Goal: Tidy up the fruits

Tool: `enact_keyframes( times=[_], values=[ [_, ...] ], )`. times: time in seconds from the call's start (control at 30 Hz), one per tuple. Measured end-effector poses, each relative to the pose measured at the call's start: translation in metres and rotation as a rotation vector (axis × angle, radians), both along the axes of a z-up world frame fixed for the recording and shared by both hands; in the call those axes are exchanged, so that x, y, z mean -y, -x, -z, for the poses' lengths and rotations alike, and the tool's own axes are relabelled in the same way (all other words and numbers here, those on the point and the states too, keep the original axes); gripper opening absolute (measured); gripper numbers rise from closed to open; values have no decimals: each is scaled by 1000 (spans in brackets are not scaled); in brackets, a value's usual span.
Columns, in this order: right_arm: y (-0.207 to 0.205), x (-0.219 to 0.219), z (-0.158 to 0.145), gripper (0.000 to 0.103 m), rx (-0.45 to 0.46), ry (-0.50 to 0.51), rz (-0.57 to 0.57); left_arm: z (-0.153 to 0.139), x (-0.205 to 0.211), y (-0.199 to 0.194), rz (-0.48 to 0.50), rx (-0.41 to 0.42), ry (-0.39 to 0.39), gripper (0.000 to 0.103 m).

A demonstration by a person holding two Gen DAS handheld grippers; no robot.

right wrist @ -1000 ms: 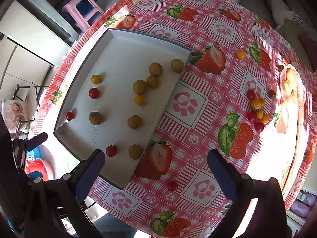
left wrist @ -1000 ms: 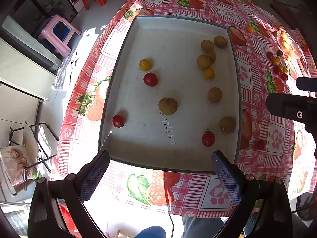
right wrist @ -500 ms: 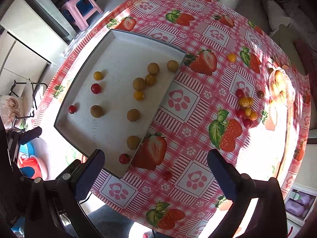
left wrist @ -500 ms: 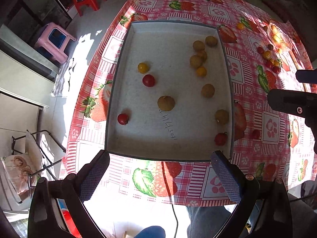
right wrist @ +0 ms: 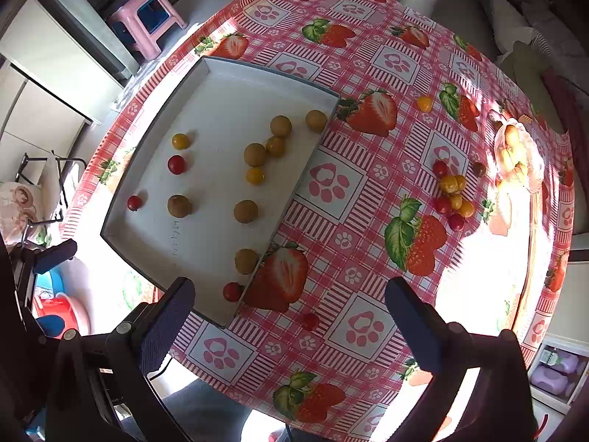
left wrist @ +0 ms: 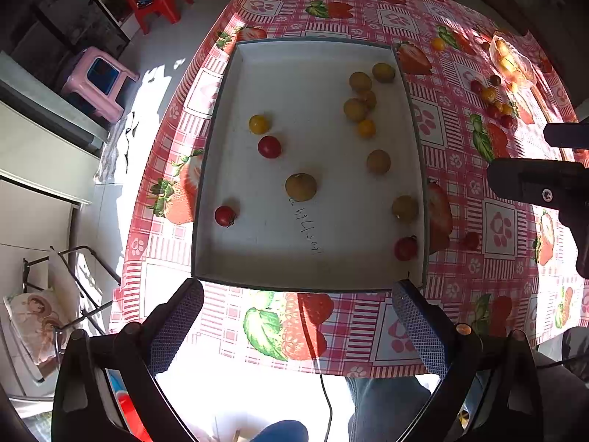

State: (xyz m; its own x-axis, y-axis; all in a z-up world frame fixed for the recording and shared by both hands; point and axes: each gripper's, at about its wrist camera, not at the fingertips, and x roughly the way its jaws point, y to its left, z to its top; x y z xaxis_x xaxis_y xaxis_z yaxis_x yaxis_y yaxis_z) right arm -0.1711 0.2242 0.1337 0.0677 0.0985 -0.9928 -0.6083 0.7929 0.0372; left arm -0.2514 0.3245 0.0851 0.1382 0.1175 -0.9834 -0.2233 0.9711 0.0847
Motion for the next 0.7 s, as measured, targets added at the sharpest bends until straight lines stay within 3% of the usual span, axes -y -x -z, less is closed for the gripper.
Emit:
enact_keyframes(
  times=[0.7],
  values=[
    [1, -2, 3, 103, -10, -1, 14, 1, 1, -3, 2, -5, 2, 103]
  ],
)
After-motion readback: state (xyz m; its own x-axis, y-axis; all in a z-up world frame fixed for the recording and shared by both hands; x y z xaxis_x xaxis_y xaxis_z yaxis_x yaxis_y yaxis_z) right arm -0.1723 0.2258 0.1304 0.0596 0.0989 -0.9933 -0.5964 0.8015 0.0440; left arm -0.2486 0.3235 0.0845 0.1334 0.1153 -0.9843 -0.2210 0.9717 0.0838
